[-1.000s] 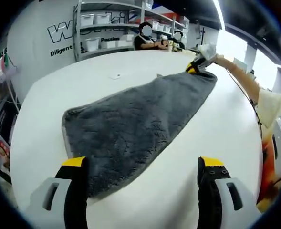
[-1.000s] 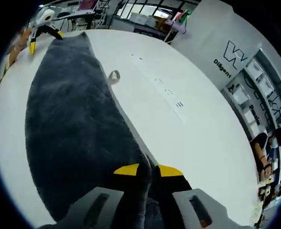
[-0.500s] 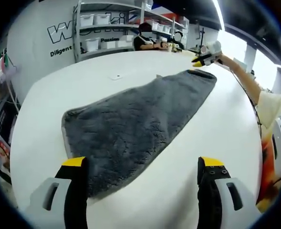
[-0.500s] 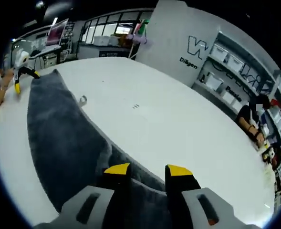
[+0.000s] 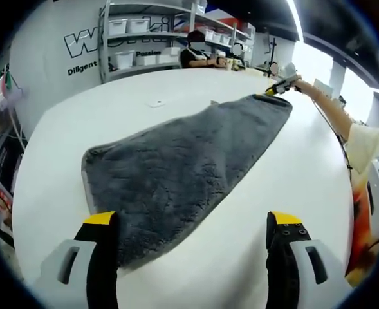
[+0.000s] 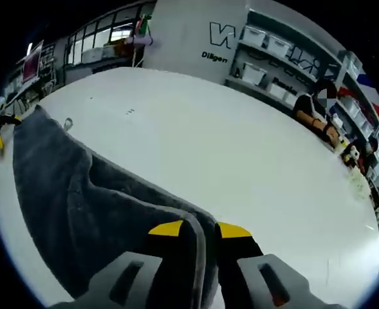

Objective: Fold the towel on the table until its edges align and the towel forms a compact rectangular stack.

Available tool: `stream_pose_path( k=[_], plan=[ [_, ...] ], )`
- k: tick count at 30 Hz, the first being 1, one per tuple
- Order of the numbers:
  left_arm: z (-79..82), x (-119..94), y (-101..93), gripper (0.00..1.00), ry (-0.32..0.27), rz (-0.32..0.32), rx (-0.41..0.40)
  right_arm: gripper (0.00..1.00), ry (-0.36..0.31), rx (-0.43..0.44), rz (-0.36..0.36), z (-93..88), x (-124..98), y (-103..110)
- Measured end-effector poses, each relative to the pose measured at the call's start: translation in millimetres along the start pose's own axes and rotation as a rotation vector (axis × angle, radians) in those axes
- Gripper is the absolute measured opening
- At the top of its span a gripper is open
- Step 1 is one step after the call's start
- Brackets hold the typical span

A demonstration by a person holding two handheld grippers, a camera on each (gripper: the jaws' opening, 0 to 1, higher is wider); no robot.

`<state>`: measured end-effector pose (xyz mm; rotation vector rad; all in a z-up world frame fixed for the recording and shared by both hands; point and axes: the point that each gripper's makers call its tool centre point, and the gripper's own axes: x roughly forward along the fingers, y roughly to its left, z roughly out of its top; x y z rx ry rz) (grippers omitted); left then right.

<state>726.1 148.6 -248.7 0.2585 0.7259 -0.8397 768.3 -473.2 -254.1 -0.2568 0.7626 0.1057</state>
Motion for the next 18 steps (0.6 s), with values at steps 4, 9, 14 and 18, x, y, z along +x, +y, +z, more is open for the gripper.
stream_pose_path(
  k=[4, 9, 14, 18],
  plan=[
    [-0.5, -0.1, 0.6, 0.93, 0.002, 0.002, 0.0, 0.04, 0.002, 0.075, 0.057, -3.5, 5.0, 9.9],
    [-1.0, -0.2, 1.9, 0.93, 0.006, 0.004, 0.0, 0.02, -0.032, 0.059, 0.048, 3.1, 4.3, 7.1],
    [-0.6, -0.2, 3.8, 0.93, 0.009, 0.005, -0.001, 0.02, -0.106, 0.087, -0.019, 15.8, 2.0, -9.8],
    [-0.5, -0.2, 2.5, 0.93, 0.009, 0.005, -0.002, 0.02, -0.15, 0.133, -0.073, 18.9, 1.9, -19.3]
  ],
)
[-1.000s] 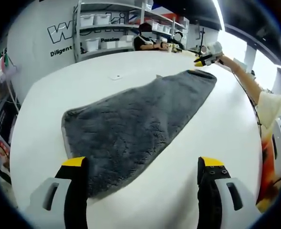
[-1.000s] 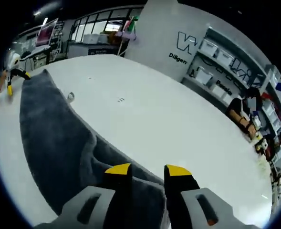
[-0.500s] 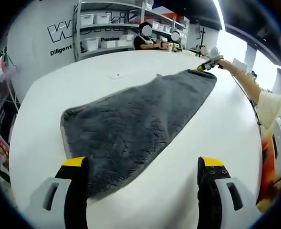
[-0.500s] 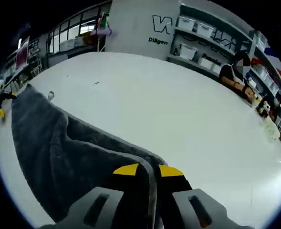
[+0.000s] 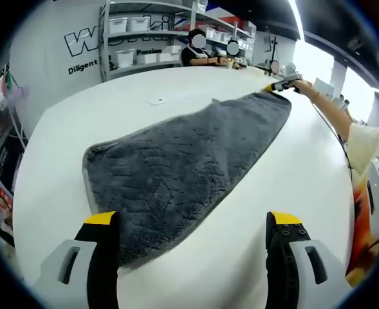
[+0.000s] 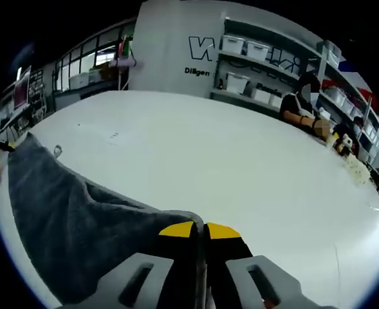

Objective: Fold the towel on the table until its edges align and the towel forms a compact rectangular stack.

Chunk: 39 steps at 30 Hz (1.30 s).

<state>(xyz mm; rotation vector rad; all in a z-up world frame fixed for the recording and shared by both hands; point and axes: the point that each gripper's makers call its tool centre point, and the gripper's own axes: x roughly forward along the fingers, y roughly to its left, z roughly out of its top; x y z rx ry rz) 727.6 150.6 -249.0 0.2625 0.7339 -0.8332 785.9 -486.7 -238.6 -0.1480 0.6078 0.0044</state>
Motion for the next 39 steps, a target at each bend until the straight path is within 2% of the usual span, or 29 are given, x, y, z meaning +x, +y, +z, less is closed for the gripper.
stream_pose_path(
  k=[3, 8, 12, 17, 19, 20, 22, 25, 29, 32, 35, 36, 39],
  plan=[
    [-0.5, 0.2, -0.4, 0.92, 0.002, 0.001, 0.0, 0.02, -0.016, 0.014, -0.021, -2.6, -1.9, 2.7],
    [-0.7, 0.3, -0.7, 0.92, 0.003, 0.001, -0.001, 0.02, -0.041, 0.052, -0.067, -2.2, -0.3, -6.1],
    [-0.9, 0.4, -1.0, 0.92, 0.005, 0.001, -0.001, 0.03, 0.022, -0.01, -0.092, -16.1, 9.9, -6.4],
    [-0.1, -0.6, -0.3, 0.92, 0.001, 0.001, -0.003, 0.05, 0.038, -0.025, -0.111, -17.4, 14.3, -7.4],
    [0.7, -1.7, -0.4, 0.92, -0.003, 0.002, -0.003, 0.11, 0.057, -0.052, -0.13, -16.4, 13.2, -11.7],
    [2.0, -2.5, -0.4, 0.92, -0.009, 0.002, -0.003, 0.15, 0.064, -0.085, -0.158, -13.7, 12.3, -20.5],
    [3.9, -4.1, -0.4, 0.92, -0.017, 0.002, -0.004, 0.25, 0.062, -0.111, -0.184, -11.1, 8.2, -22.5],
    [6.9, -6.4, -0.6, 0.92, -0.035, 0.003, -0.008, 0.31, 0.049, -0.113, -0.195, -5.7, 0.8, -28.0],
    [11.4, -10.0, 1.6, 0.91, -0.063, 0.004, -0.019, 0.3, 0.026, -0.13, -0.189, -7.7, -16.5, -20.2],
    [12.9, -12.7, 8.1, 0.9, -0.083, 0.024, -0.038, 0.32, -0.016, -0.117, -0.144, 1.1, -26.3, -10.0],
    [15.8, -14.9, 12.5, 0.89, -0.106, 0.035, -0.064, 0.4, -0.055, -0.069, -0.097, 5.9, -35.3, 1.1],
    [18.3, -16.1, 13.7, 0.88, -0.121, 0.035, -0.081, 0.45, -0.075, -0.046, -0.065, 5.5, -44.3, 11.4],
    [22.1, -17.0, 18.8, 0.87, -0.139, 0.057, -0.095, 0.53, -0.099, -0.028, -0.017, 10.2, -54.3, 24.1]
  ],
)
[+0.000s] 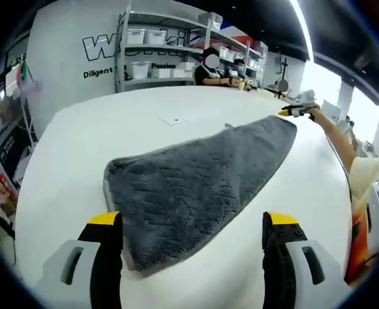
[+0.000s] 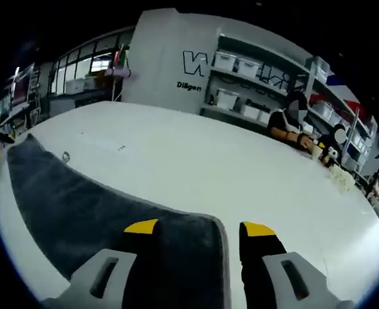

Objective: Fold the towel on the table until its edges align and the towel forms a compact rectangular stack.

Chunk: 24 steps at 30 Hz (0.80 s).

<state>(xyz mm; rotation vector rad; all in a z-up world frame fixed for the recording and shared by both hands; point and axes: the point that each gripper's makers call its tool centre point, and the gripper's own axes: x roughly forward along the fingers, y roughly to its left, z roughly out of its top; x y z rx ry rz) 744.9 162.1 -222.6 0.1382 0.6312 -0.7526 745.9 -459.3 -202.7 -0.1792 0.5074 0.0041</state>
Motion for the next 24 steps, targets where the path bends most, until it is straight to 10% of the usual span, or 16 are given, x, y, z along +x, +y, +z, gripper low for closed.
stream_pose_path(
  k=[14, 24],
  plan=[
    [25.6, 14.4, 39.9, 0.74, -0.042, 0.131, 0.015, 0.97, -0.096, 0.034, 0.21, -11.5, -41.2, 79.9],
    [48.3, 39.3, 83.4, 0.65, -0.06, 0.219, 0.105, 0.99, -0.061, 0.003, 0.268, -30.8, -46.3, 110.5]
  ],
)
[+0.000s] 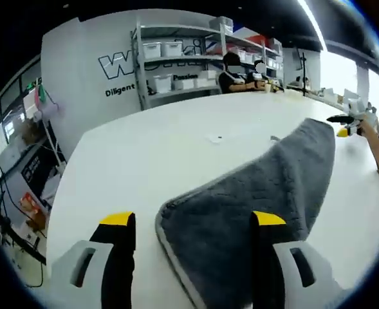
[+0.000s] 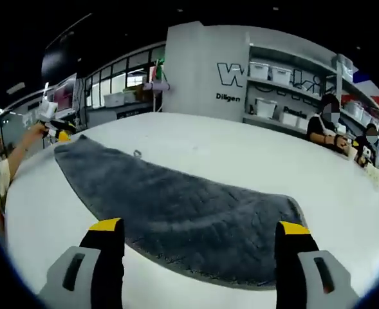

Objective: Fold the towel on the table until its edges align and the towel forms a compact rectangular stack.

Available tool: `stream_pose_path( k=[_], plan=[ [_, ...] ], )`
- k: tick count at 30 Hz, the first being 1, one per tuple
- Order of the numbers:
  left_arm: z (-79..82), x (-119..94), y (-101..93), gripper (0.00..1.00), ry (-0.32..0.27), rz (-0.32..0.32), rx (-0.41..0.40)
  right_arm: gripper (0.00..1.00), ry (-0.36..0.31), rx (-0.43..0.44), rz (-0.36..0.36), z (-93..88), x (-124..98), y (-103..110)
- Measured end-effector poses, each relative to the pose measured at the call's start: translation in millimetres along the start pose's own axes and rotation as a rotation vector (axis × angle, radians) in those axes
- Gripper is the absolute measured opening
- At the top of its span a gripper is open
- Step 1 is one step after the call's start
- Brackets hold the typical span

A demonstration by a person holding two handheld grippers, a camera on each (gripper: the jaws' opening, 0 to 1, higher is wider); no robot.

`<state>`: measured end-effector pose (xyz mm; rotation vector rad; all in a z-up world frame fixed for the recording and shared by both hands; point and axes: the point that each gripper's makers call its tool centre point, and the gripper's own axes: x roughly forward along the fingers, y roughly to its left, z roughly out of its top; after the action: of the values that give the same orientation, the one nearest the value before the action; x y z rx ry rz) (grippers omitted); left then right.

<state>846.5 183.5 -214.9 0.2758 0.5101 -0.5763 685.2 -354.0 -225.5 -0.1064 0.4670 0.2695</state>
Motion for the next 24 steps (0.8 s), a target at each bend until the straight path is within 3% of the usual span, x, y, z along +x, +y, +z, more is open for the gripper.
stream_pose_path(
  k=[5, 9, 17, 24],
  plan=[
    [-3.6, 10.0, 21.2, 0.37, 0.009, 0.057, 0.025, 0.99, 0.008, -0.015, 0.02, -0.6, 1.3, 1.9],
    [0.4, 17.1, 30.2, 0.27, -0.039, 0.051, -0.018, 0.99, 0.003, -0.008, 0.043, -1.1, 0.7, 7.0],
    [-9.2, 25.9, 24.4, 0.03, -0.024, 0.009, -0.009, 0.99, 0.023, -0.022, 0.031, -5.4, 1.5, 5.1],
    [-10.8, 32.5, 34.0, 0.02, -0.026, 0.033, -0.027, 0.98, 0.02, -0.029, 0.034, -3.3, 1.2, 10.2]
  ],
)
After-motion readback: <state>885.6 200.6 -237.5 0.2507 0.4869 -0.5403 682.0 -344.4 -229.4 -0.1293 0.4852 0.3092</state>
